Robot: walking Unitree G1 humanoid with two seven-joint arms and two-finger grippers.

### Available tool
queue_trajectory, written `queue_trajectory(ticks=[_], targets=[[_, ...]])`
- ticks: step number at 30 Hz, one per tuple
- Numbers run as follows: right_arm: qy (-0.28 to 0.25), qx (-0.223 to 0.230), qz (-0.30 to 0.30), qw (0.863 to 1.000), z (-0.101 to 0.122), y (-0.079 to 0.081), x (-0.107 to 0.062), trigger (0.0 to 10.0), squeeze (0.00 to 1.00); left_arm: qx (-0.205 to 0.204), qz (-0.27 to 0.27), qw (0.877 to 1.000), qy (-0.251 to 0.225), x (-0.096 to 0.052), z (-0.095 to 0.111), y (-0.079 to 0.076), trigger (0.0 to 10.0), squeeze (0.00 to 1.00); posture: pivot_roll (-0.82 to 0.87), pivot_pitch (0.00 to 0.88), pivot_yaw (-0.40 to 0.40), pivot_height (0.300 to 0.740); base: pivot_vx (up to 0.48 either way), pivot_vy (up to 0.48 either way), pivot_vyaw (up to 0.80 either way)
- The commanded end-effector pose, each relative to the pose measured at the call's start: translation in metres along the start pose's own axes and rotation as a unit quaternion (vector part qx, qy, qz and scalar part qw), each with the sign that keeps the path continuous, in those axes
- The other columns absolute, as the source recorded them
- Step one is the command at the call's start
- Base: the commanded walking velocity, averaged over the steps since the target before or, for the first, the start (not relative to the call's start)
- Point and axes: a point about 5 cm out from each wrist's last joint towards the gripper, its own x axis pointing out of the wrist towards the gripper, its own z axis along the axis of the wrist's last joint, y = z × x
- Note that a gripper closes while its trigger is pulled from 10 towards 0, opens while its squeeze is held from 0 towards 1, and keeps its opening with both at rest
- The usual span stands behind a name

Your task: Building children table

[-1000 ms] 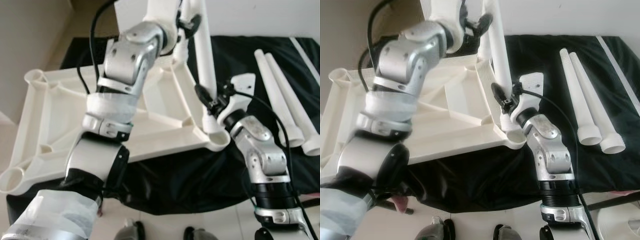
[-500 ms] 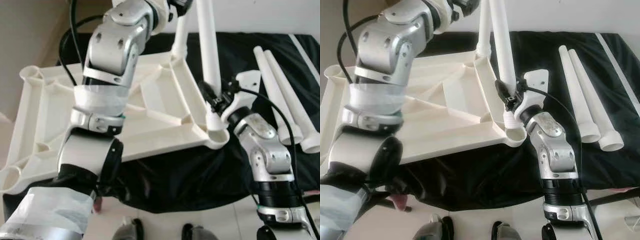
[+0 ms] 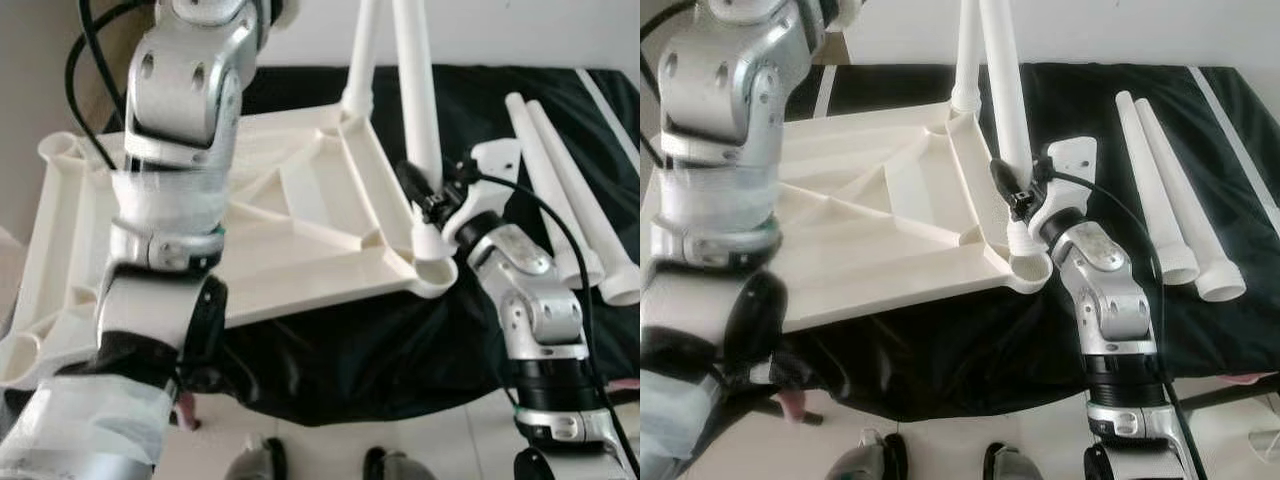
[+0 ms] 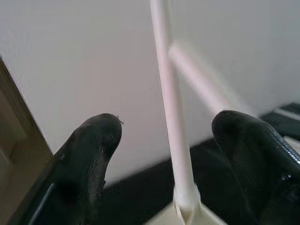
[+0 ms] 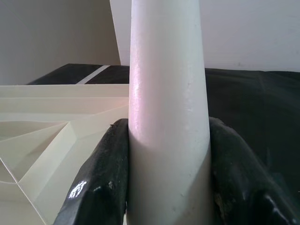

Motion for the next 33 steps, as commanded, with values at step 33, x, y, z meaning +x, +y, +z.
queue_trajectory(ticks=[33], targets=[[-0.028, 0.055, 0.060, 0.996, 0.009, 0.032, 0.013, 10.0, 0.00, -0.245, -0.044, 0.957, 0.152, -0.007, -0.146, -0.028, 10.0, 0.00, 0.00, 0.040, 0.008, 0.740, 0.000, 0.000, 0.00]])
